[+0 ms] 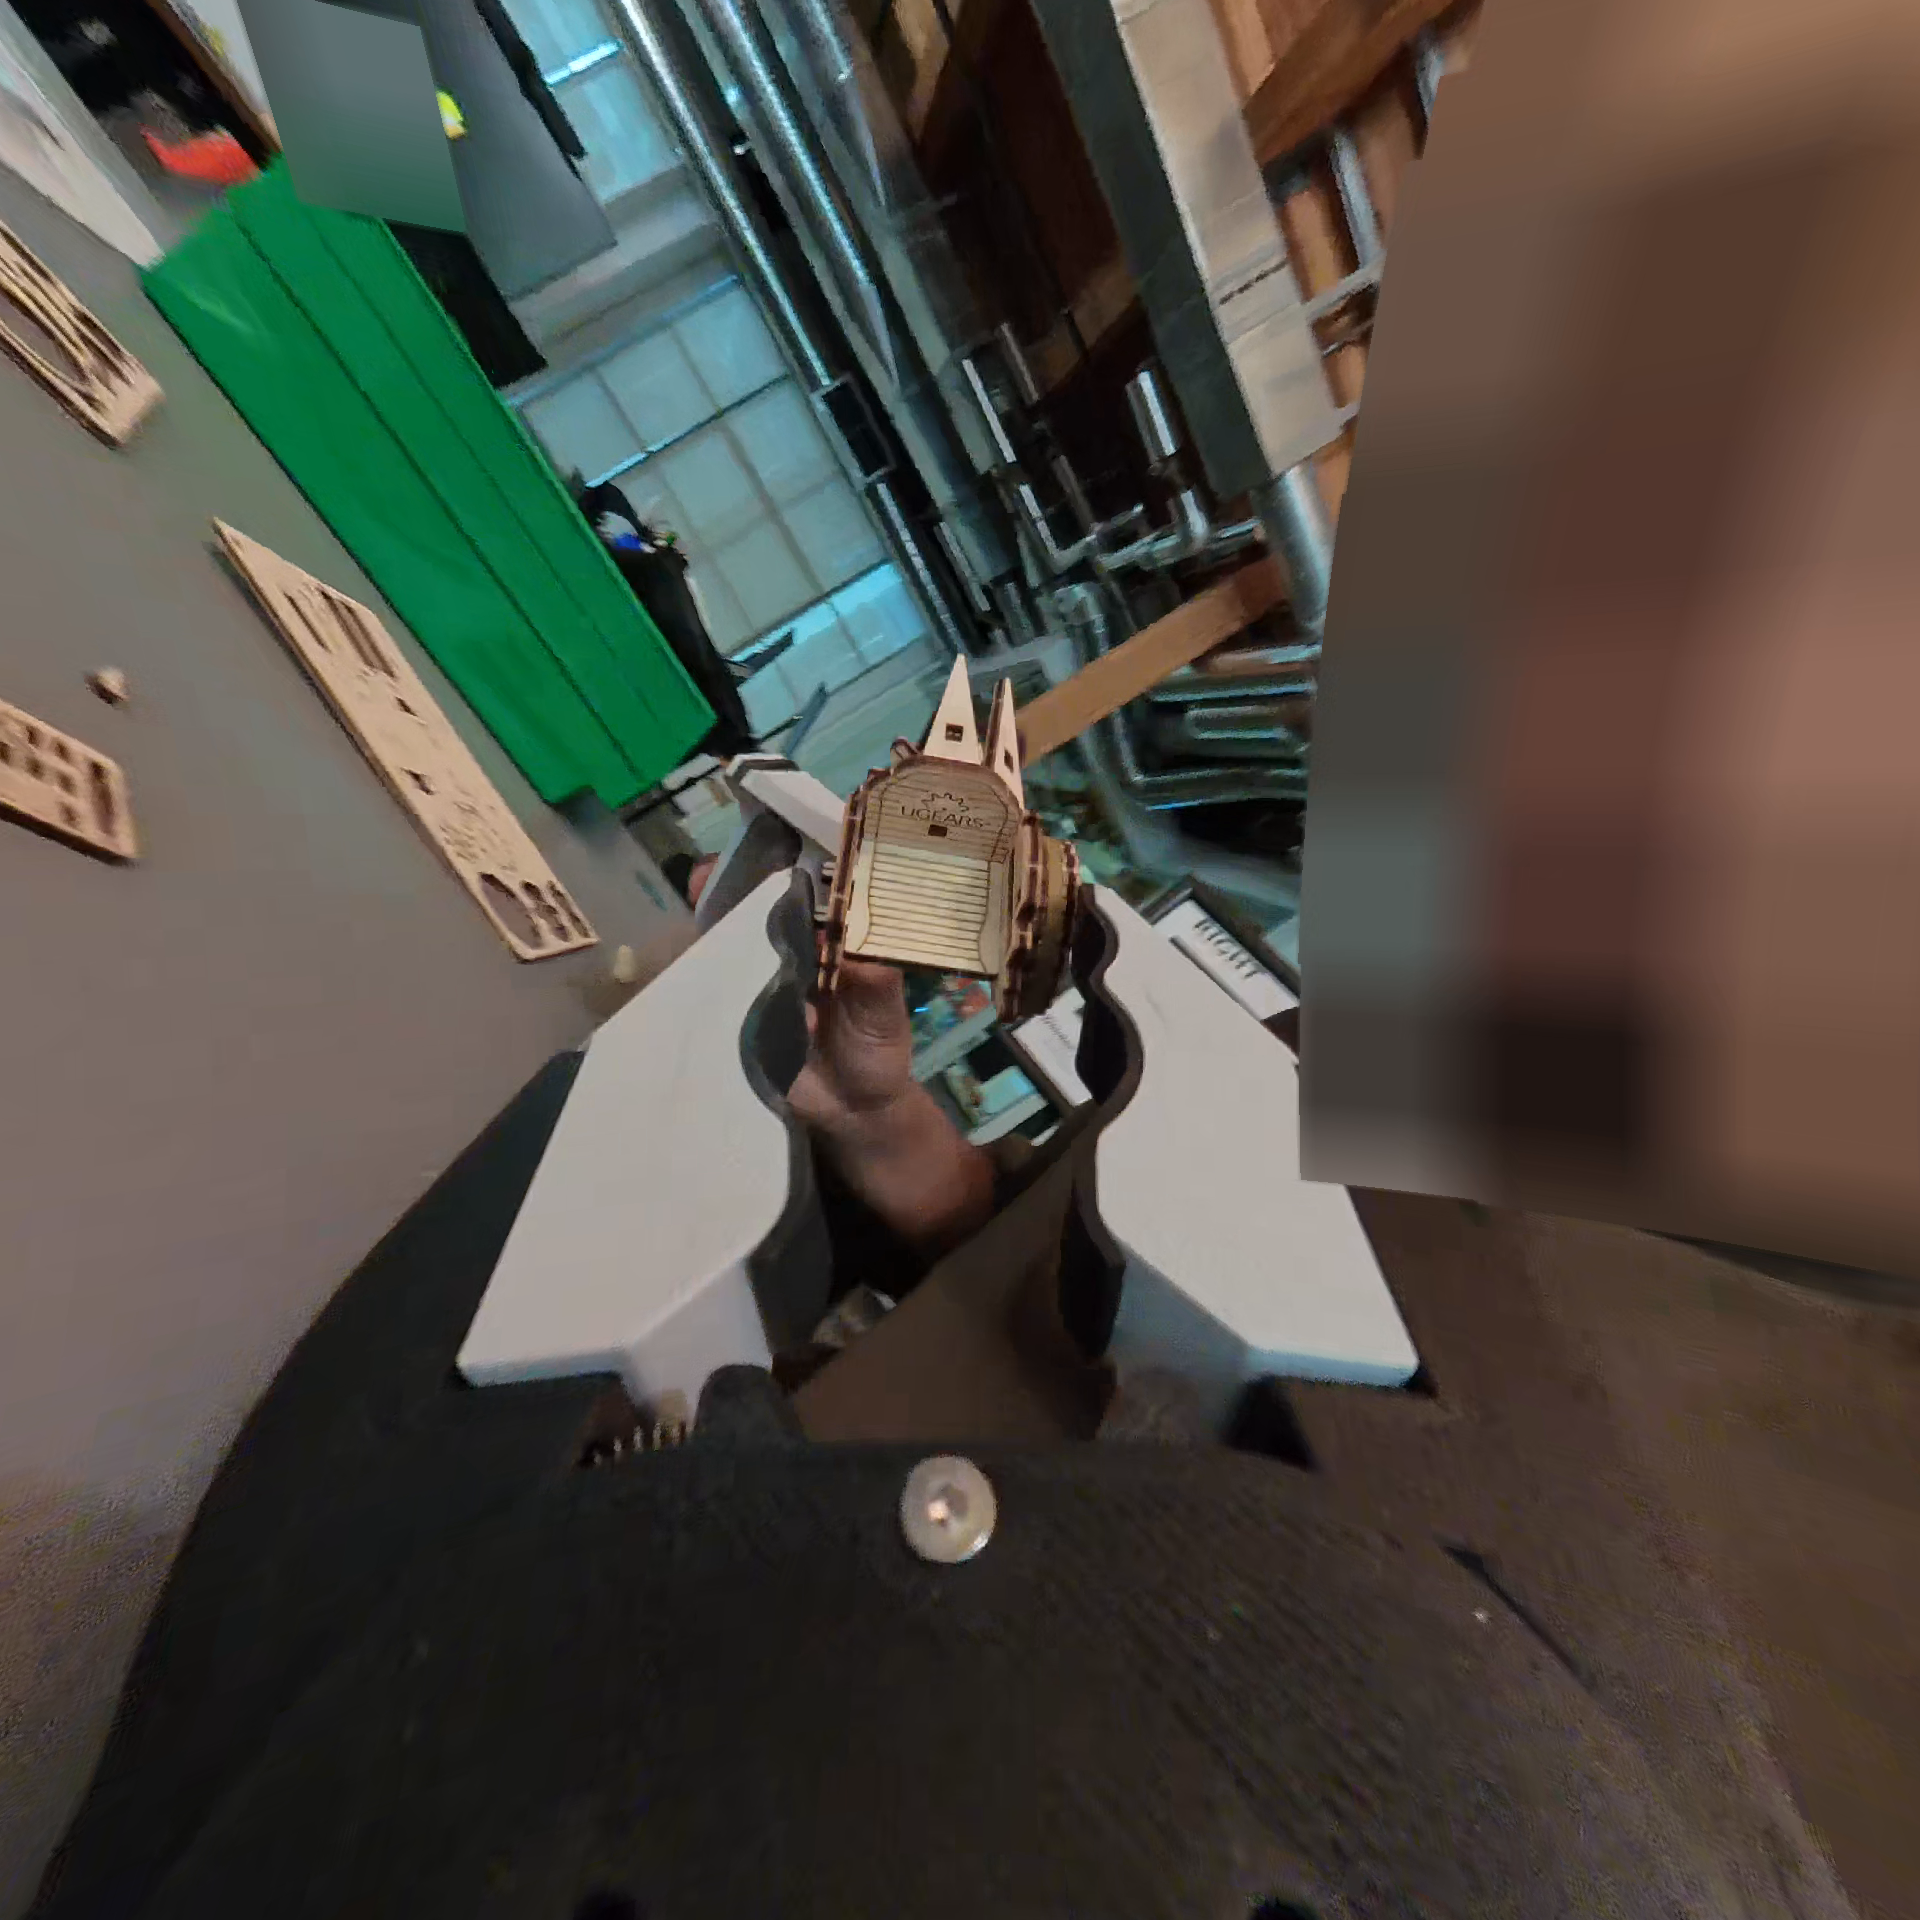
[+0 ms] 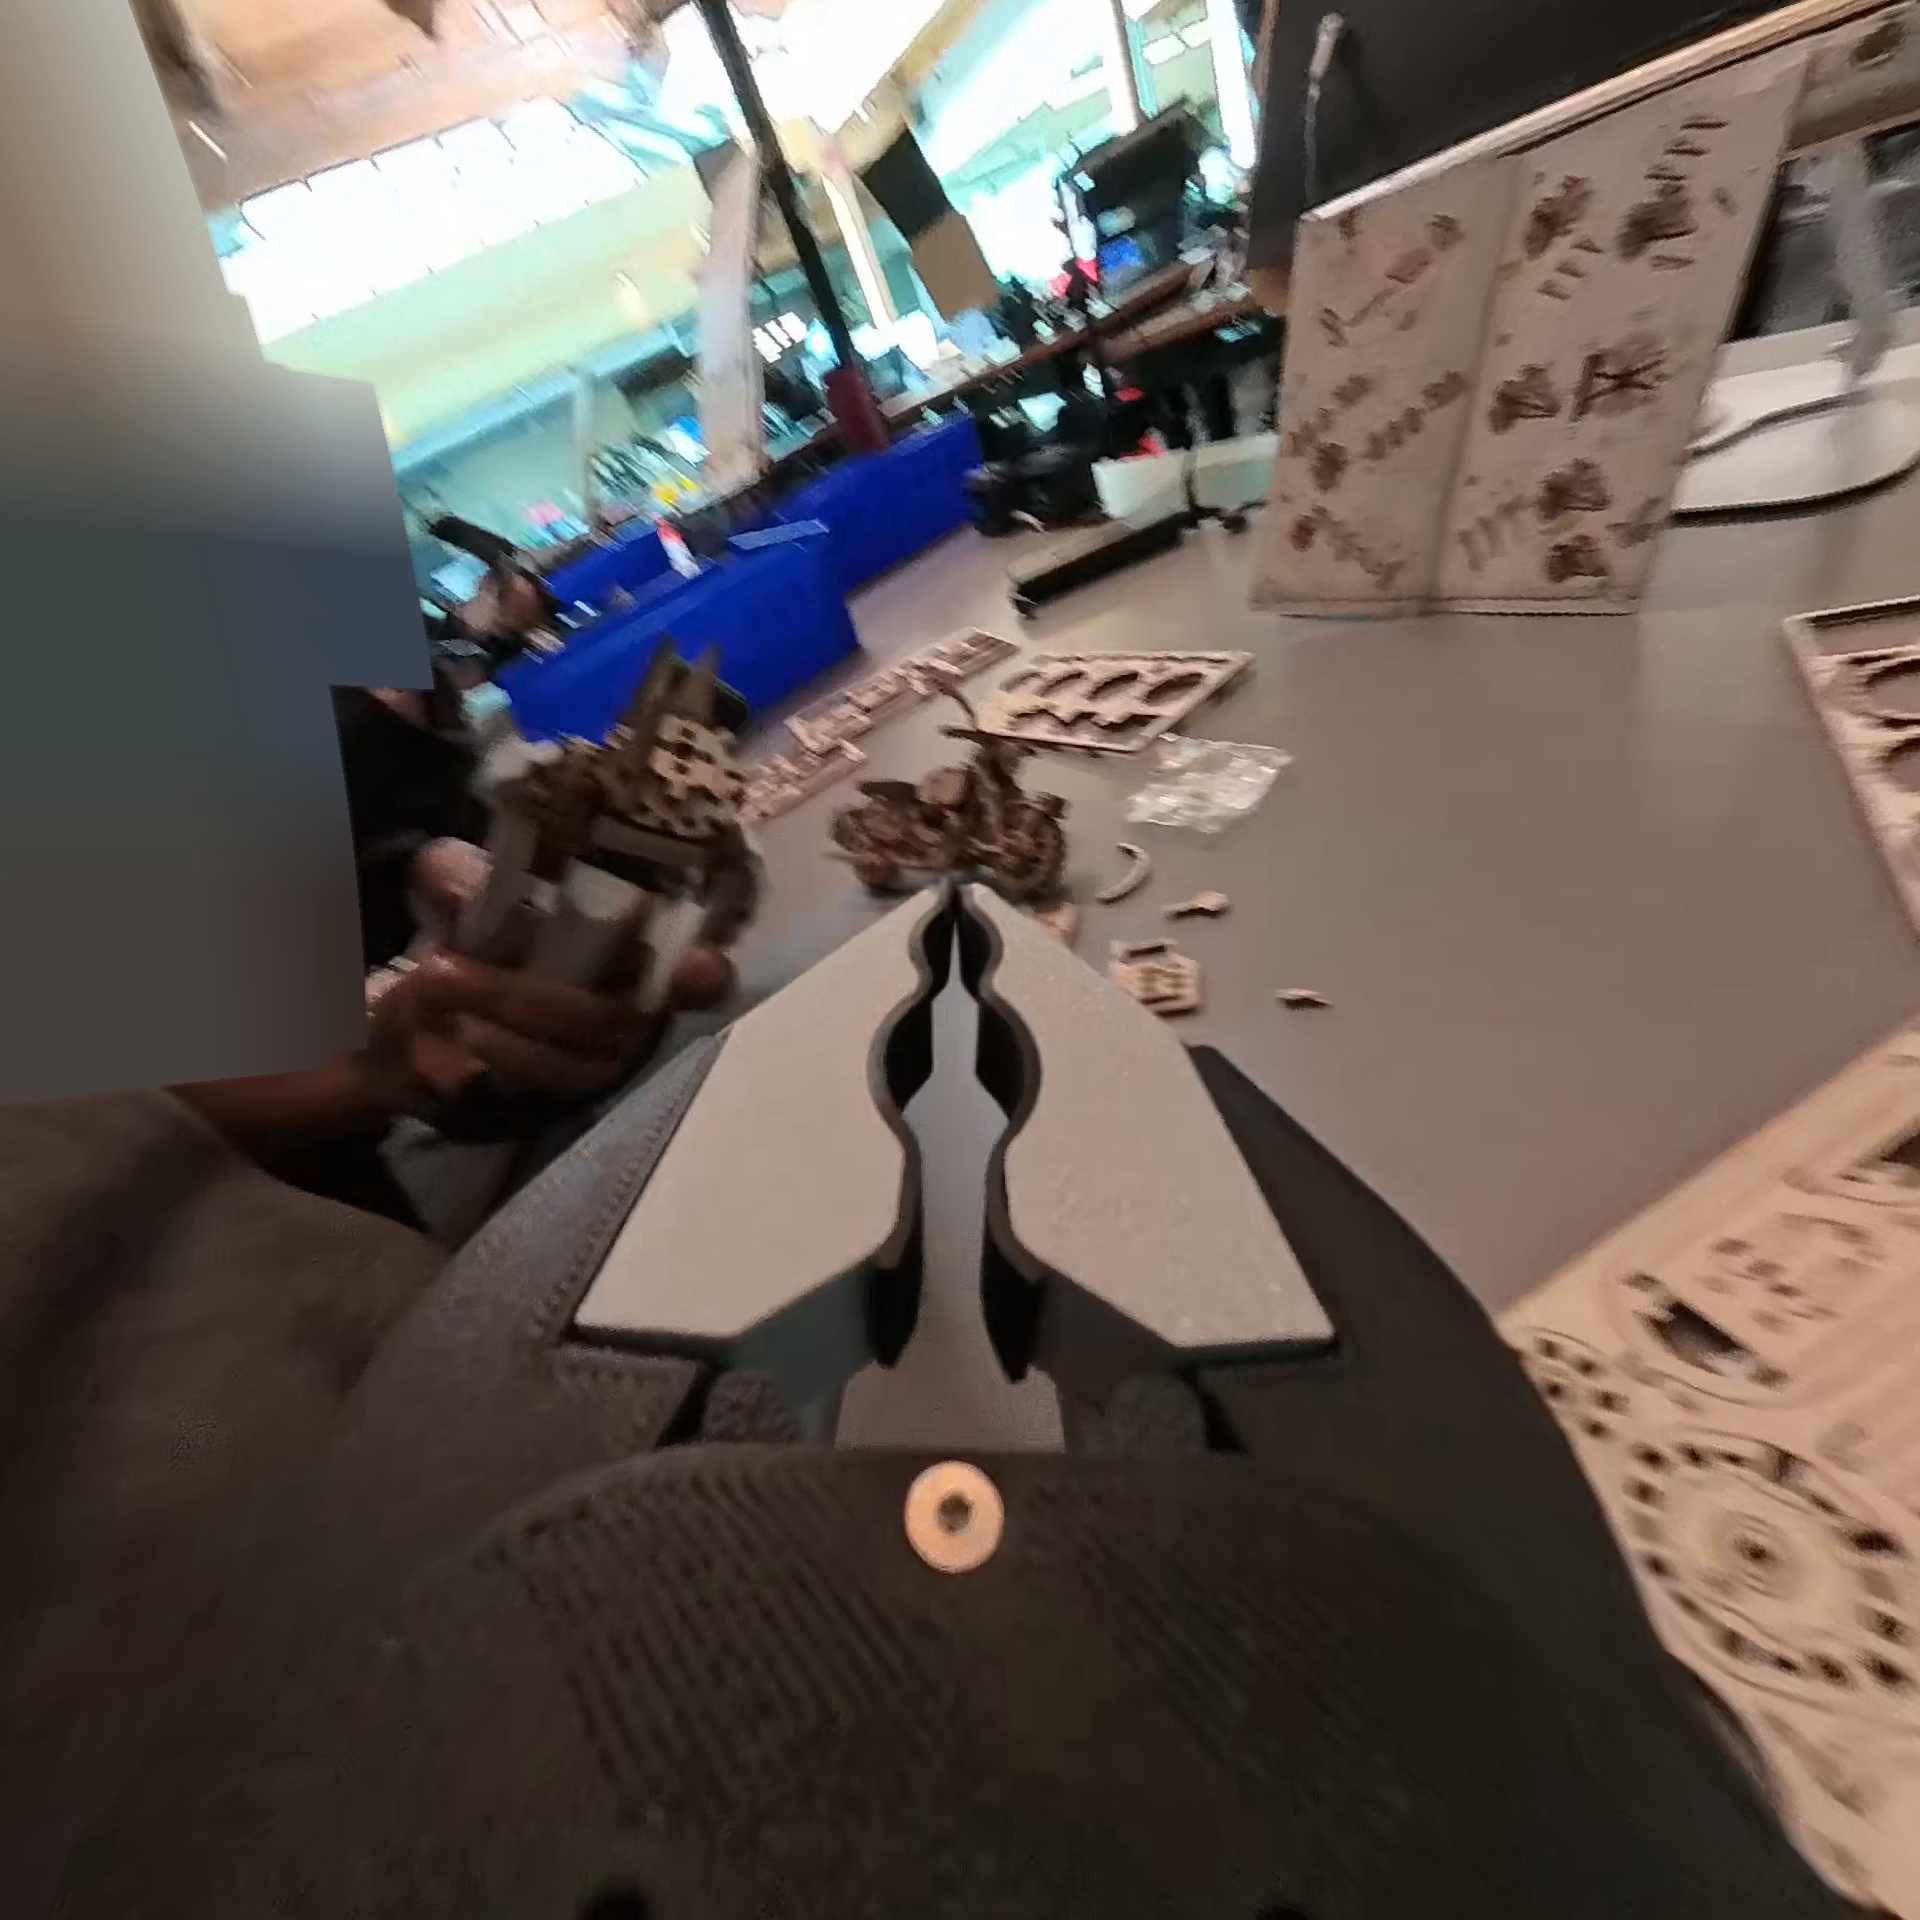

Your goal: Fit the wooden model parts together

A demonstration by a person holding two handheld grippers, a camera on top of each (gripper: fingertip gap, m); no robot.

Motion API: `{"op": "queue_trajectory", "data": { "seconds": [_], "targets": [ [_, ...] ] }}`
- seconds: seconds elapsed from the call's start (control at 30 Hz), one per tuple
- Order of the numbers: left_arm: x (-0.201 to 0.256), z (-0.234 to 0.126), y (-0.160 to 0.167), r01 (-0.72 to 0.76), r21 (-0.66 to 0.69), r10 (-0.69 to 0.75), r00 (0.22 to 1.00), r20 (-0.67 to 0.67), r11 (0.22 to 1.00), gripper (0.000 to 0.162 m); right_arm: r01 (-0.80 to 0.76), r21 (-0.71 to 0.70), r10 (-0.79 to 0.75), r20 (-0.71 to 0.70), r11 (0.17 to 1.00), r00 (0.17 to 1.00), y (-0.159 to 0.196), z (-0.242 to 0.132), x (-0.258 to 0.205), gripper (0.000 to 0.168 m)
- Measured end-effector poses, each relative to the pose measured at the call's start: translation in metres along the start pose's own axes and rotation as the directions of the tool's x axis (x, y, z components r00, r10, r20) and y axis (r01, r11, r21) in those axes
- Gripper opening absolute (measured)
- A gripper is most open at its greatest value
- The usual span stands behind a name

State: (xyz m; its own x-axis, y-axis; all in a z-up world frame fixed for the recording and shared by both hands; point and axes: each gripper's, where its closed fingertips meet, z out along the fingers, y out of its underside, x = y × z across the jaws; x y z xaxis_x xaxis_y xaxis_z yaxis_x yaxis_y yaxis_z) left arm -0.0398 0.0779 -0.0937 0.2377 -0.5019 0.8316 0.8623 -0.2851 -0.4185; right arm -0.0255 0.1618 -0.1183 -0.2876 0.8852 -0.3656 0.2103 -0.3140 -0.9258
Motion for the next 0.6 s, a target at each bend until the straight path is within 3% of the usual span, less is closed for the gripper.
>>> {"op": "queue_trajectory", "data": {
  "seconds": [0.13, 0.3, 0.5, 0.6],
  "targets": [
    [-0.011, -0.003, -0.001, -0.097, -0.039, 0.101, 0.989, 0.109, 0.994, 0.047, 0.13, -0.181, -0.157, -0.147, 0.975, 0.977, 0.019, 0.007, 0.032, 0.002],
    [-0.02, -0.007, -0.002, -0.119, -0.059, 0.127, 0.975, 0.183, 0.991, 0.047, 0.266, -0.442, -0.38, -0.193, 0.857, 0.905, 0.041, 0.022, 0.069, 0.013],
    [-0.036, -0.022, -0.018, -0.144, -0.014, 0.142, 0.942, 0.303, 0.989, 0.048, 0.282, -0.44, -0.39, -0.178, 0.853, 0.903, 0.03, 0.032, 0.081, 0.019],
    [-0.045, -0.033, -0.028, -0.181, 0.004, 0.165, 0.905, 0.391, 0.983, 0.047, 0.307, -0.468, -0.452, -0.237, 0.829, 0.86, 0.02, 0.022, 0.101, 0.019]
  ]
}}
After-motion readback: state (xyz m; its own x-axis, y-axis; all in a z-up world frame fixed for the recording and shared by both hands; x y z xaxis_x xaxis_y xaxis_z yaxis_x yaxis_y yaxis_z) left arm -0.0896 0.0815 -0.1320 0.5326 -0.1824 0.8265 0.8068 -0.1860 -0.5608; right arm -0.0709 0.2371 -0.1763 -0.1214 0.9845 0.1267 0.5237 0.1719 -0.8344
